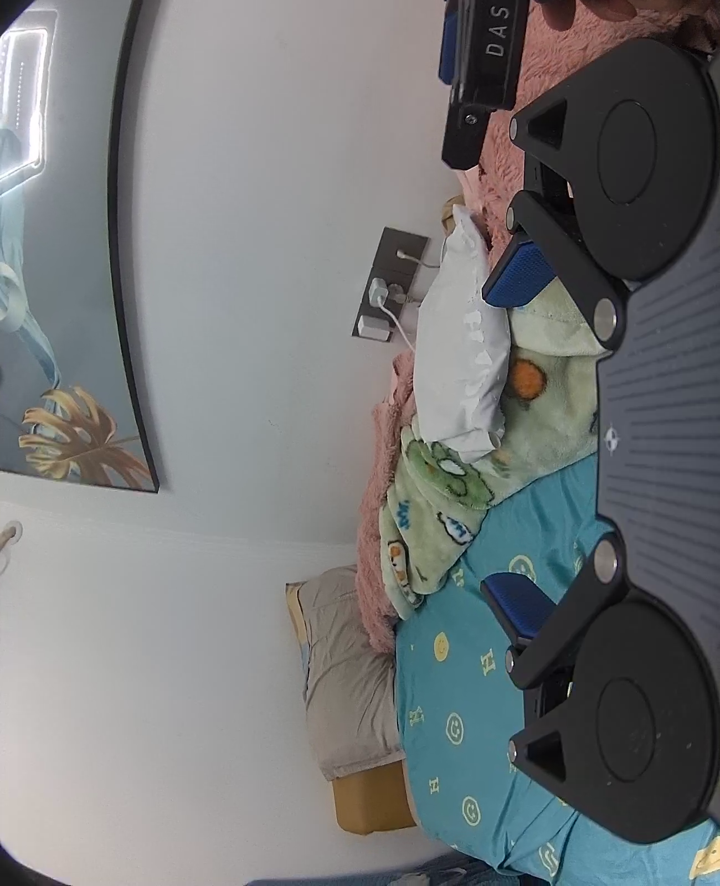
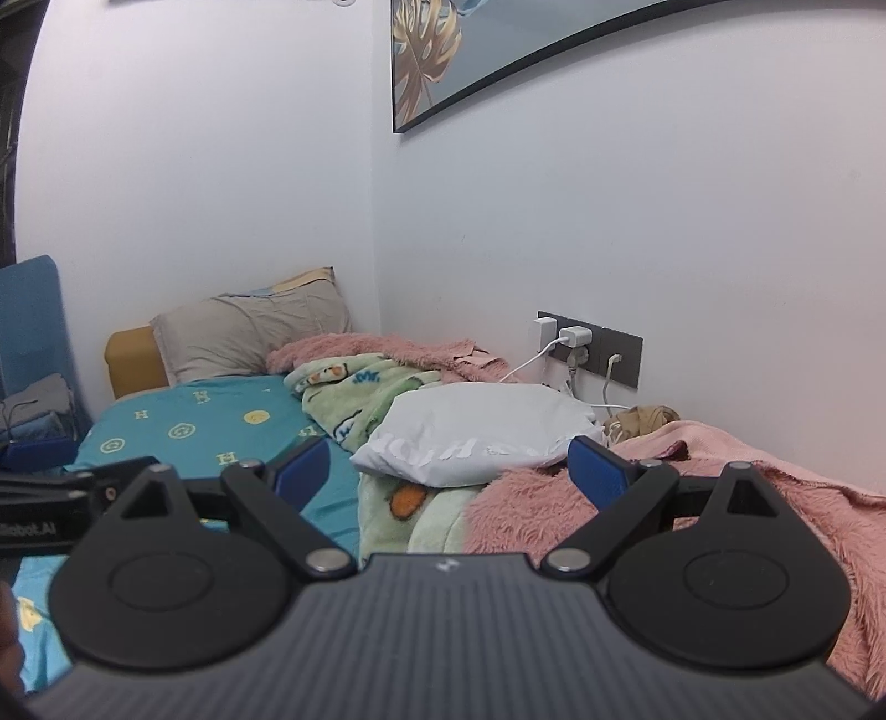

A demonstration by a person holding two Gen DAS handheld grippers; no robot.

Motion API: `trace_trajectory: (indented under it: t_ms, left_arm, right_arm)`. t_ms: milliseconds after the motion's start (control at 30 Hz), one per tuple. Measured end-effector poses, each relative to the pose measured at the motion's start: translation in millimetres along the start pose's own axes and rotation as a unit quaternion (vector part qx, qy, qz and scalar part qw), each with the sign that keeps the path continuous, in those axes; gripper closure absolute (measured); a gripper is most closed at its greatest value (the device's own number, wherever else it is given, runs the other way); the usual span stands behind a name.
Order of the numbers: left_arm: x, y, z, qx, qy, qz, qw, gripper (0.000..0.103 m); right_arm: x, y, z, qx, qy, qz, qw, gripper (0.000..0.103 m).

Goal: Fold clothes

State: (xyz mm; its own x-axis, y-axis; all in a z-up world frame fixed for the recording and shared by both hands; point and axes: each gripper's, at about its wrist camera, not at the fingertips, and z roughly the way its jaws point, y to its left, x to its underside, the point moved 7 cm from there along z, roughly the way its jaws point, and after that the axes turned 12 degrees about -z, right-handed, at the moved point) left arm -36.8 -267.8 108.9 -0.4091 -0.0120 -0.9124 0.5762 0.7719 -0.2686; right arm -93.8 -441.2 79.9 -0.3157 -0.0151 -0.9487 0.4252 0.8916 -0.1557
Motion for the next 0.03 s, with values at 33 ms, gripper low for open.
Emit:
trace_trajectory:
  t_ms: [33]
  left_arm:
    - [0.4, 1.0, 1.2, -0.002, 0.001, -0.003, 1.0, 0.0]
  right_arm:
    - [0.5, 0.2, 0.6, 0.0, 0.001, 0.001, 1.0, 0.009]
